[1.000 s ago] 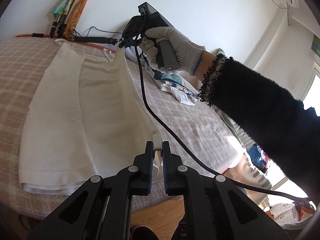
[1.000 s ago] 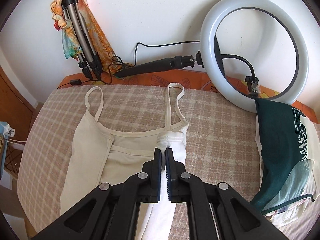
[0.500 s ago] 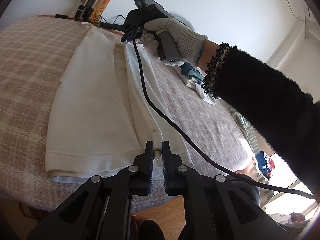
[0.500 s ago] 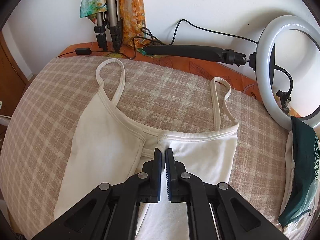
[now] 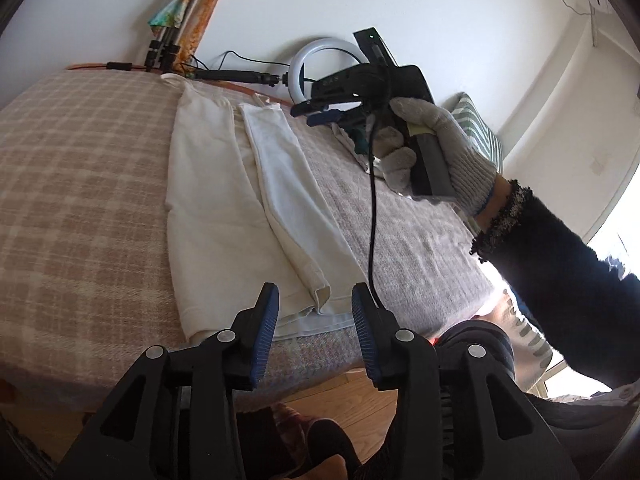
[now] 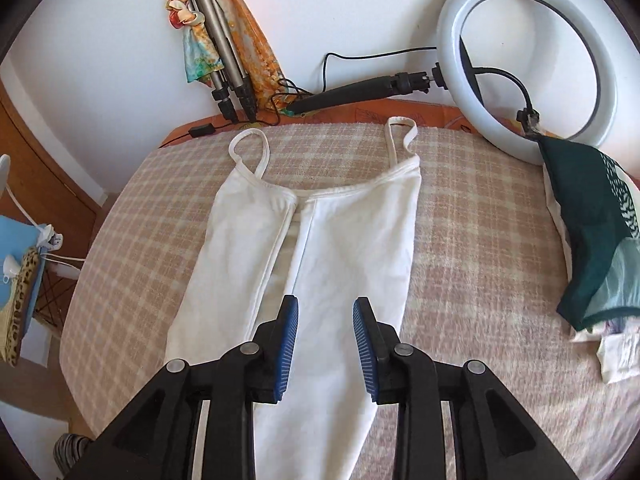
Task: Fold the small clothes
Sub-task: 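Grasp the hem of the folded tank top with both grippers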
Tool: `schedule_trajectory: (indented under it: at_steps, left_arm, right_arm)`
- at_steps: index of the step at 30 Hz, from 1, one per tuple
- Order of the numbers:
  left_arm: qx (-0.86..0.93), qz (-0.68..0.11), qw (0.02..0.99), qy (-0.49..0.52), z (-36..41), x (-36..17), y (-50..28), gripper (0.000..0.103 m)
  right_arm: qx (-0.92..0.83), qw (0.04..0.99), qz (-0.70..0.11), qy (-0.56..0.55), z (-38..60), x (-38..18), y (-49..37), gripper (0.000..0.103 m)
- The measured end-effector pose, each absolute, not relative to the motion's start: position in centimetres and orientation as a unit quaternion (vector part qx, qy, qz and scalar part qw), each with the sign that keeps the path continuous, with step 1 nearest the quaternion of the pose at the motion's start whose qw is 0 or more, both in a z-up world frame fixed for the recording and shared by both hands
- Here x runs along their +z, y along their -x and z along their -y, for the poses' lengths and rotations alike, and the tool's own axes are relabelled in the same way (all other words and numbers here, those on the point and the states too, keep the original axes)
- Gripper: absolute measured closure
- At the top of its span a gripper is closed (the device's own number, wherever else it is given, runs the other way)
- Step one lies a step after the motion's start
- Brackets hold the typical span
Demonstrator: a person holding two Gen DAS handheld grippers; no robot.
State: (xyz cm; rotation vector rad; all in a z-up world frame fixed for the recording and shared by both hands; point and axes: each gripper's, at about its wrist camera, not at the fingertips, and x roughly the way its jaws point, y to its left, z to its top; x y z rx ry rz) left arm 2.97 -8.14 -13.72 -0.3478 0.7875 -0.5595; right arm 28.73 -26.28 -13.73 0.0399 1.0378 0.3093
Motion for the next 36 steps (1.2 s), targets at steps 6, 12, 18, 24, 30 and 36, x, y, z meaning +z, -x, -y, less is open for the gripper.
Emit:
schedule_trajectory:
  at_steps: [6, 12, 18, 24, 30, 36]
  left_arm:
    - [-0.214, -0.416, 0.864, 0.185, 4.0, -14.8, -4.5, 0.064]
    - [-0.216, -0.476, 0.819, 0.239, 4.0, -17.7, -6.0, 0.064]
    - [-0.214, -0.484, 0.811, 0.25, 4.8, -18.6, -6.9, 0.067]
    - [-0.226, -0.475, 0.811, 0.258, 4.4, -18.5, -7.4, 0.096]
    - [-0.218, -0.454, 0.823, 0.262, 2.6, -17.5, -6.6, 0.098]
    - [-0.216, -0.467, 0.814, 0.271, 2.4, -18.9, -6.4, 0.098]
  right_arm:
    - [0.169, 0.825, -0.534, -0.074, 30.2, -17.0, -17.4, 0.07]
    - [0.191, 0.783, -0.576, -0.138, 31.2, -21.2, -10.6, 0.07]
    - [0.194, 0.784, -0.568, -0.16, 31.5, -21.1, -8.5, 0.068]
    - [0.216, 0.776, -0.574, -0.144, 29.7, -21.9, -8.4, 0.096]
    - [0.223, 0.79, -0.55, -0.153, 31.7, -20.6, -7.4, 0.101]
    - [0.21, 0.78, -0.566, -0.162, 32.2, -22.6, -7.8, 0.101]
